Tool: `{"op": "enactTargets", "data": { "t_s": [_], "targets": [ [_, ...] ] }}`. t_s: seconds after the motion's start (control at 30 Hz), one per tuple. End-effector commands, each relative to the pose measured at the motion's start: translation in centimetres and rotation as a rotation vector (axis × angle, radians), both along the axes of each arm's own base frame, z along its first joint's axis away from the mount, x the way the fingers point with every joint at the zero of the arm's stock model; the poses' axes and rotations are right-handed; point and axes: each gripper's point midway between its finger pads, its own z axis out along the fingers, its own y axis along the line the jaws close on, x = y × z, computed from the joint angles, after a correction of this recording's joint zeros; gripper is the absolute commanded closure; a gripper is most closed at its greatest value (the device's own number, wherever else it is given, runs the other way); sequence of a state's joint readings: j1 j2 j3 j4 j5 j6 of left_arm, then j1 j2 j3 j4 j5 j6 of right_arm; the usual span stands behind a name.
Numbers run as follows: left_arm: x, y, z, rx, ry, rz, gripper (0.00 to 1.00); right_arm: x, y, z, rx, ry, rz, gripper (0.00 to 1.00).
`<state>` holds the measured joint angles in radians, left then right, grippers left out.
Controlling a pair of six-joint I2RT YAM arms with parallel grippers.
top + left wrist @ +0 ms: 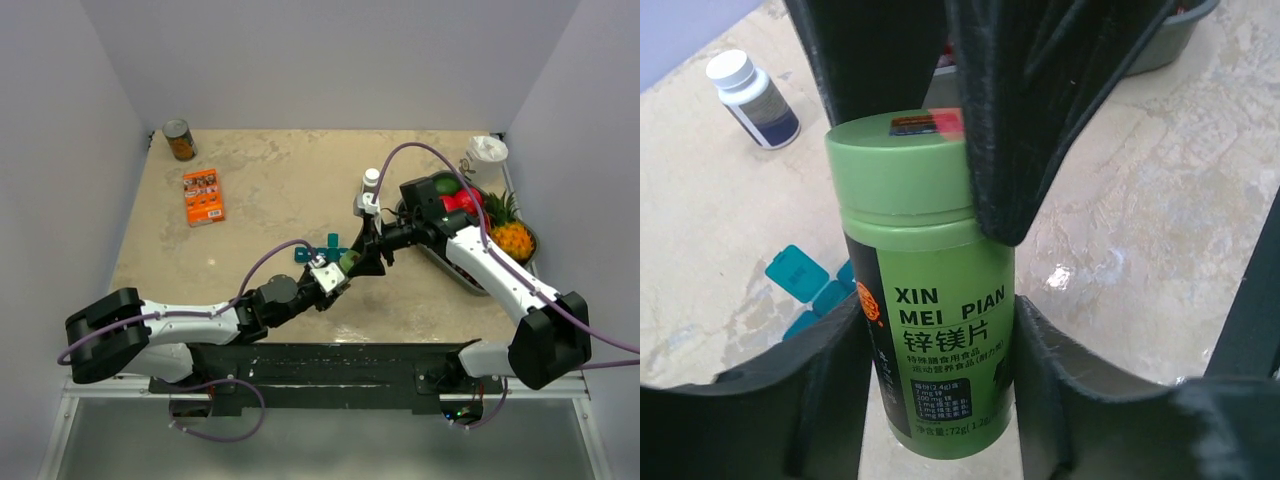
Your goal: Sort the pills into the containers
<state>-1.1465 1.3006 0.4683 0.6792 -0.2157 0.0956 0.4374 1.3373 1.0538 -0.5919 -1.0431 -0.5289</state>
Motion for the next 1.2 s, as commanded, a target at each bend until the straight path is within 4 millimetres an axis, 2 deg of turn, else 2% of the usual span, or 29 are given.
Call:
{"op": "enactTargets", "data": {
  "t_s": [0.0,0.03,0.07,0.1,0.3,0.4,0.43,0.47,0.63,0.7,0.73,0.77,0.83,0.87,0.9,0.97,1.13,1.17],
  "targets": [
    [-0.2,-1.4,2.5,-0.064,-0.045,-0.044,0.70,-0.5,0.5,1.1,0.055,-0.001,0.045,0.96],
    [-0.2,-1.5,2.5,-0.061,-0.041,-0.050,0.86,-0.6,0.4,1.2,0.058,-0.001,0.049,0.96],
    [-0.4,-1.4,2.1,-0.049,-0.030,-0.054,0.96,-0.6,0.4,1.1,0.059,-0.006,0.054,0.96],
    [-0.7,-1.5,2.1,-0.052,-0.019,-0.068,1.00,-0.8,0.4,1.1,0.060,-0.006,0.062,0.96],
    [-4.9,-1.8,0.4,-0.039,0.067,-0.286,1.00,-3.0,0.0,1.2,0.085,-0.142,0.226,0.93],
    [-6.7,-1.1,-0.3,-0.052,0.124,-0.364,1.00,-4.4,-0.1,0.2,0.011,-0.242,0.355,0.91],
    [-7.1,-0.9,-0.5,-0.053,0.139,-0.382,1.00,-5.5,0.1,-0.1,-0.007,-0.265,0.421,0.89],
    [-7.7,-0.7,-0.6,-0.056,0.152,-0.409,1.00,-5.3,0.1,-0.3,-0.044,-0.299,0.439,0.89],
    [-8.0,0.5,-1.6,-0.079,0.215,-0.378,1.00,-5.2,1.1,-1.0,-0.095,-0.307,0.443,0.83],
    [-7.7,1.1,-2.1,-0.089,0.239,-0.332,1.00,-4.8,1.0,-0.9,-0.114,-0.303,0.422,0.76],
    [-7.6,1.2,-2.1,-0.098,0.242,-0.321,1.00,-4.7,1.1,-0.6,-0.118,-0.292,0.403,0.69],
    [-7.4,1.5,-2.3,-0.101,0.246,-0.297,1.00,-4.4,1.1,-0.2,-0.119,-0.299,0.393,0.55],
    [-7.3,1.9,-2.6,-0.112,0.262,-0.276,1.00,-4.2,1.2,0.4,-0.125,-0.293,0.363,0.33],
    [-7.1,2.1,-2.7,-0.115,0.265,-0.254,1.00,-3.9,1.3,0.9,-0.123,-0.299,0.350,0.14],
    [-7.1,2.3,-2.7,-0.122,0.273,-0.244,1.00,-3.8,1.3,1.1,-0.125,-0.300,0.341,0.07],
    [-6.5,2.8,-2.8,-0.132,0.280,-0.199,1.00,-3.4,1.5,1.6,-0.122,-0.291,0.309,0.01],
    [-5.3,3.7,-2.1,-0.190,0.299,-0.095,1.00,-1.9,2.8,2.0,-0.119,-0.195,0.175,0.01],
    [-5.1,3.9,-1.9,-0.201,0.295,-0.076,1.00,-2.1,3.0,1.8,-0.112,-0.167,0.170,0.01]
  ]
}}
